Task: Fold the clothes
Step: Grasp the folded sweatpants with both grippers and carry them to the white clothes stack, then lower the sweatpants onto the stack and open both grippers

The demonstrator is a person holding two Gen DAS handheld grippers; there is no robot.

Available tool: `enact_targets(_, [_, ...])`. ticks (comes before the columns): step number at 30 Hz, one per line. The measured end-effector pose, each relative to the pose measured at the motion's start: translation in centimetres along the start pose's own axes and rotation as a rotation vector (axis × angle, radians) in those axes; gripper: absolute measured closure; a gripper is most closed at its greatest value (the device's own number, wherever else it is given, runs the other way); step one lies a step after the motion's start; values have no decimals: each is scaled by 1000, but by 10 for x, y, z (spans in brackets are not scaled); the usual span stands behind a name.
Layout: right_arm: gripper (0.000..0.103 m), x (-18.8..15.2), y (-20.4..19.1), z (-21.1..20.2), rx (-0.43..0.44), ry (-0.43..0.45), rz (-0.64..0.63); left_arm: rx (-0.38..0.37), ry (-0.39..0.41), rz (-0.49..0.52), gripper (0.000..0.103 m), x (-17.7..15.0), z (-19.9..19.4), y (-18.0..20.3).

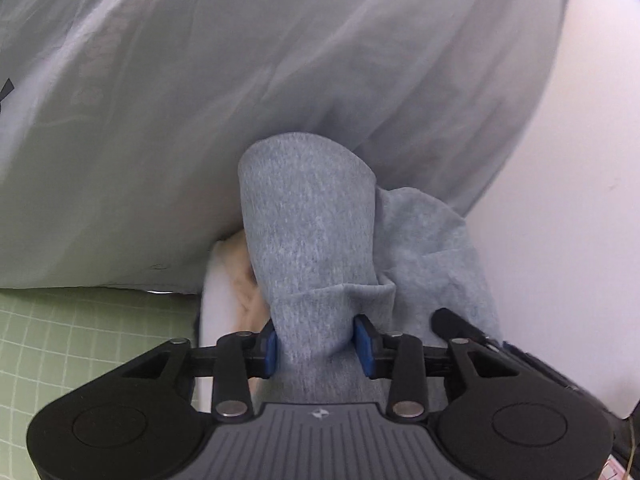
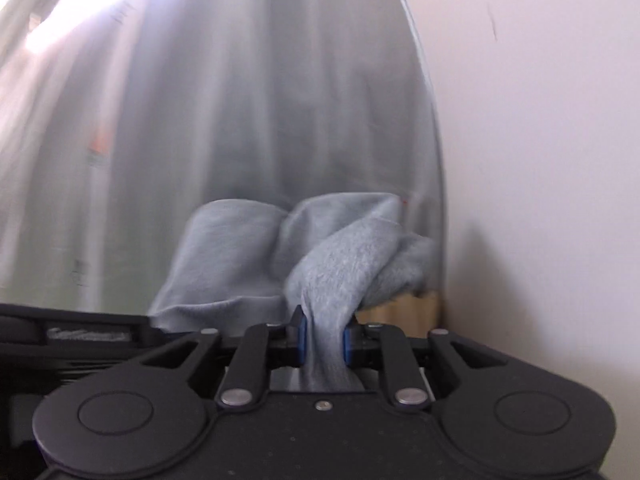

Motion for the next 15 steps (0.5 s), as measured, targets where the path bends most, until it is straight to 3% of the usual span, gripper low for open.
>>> enact_targets(3, [74,-26,6,48,-81,-123,-31,44,42,12,54,23,26,16])
enact_targets(5, [67,-40,8,57,-79,-150,-23,49,57,4,33,30,36,17])
enact_targets(6, [59,-47,8,58,-68,-149,-18,37,57,-11,30,29,38,11])
enact_targets(11, [54,-80,0,46,-52,-181,-14,32,89,10,21,22,32,0])
enact_targets(15, [36,-92,-6,20,-61,-194,-38,50,125,74,12,13,14,-1])
Point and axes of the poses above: each gripper's, at about its wrist camera, not at the fingertips, and z roughly the way its jaws point, y to its right, x to its top, the point moved 5 cm from there along z, roughly the way its jaws point, and after that the axes turned 15 degrees about -z, right-handed, at the moved point
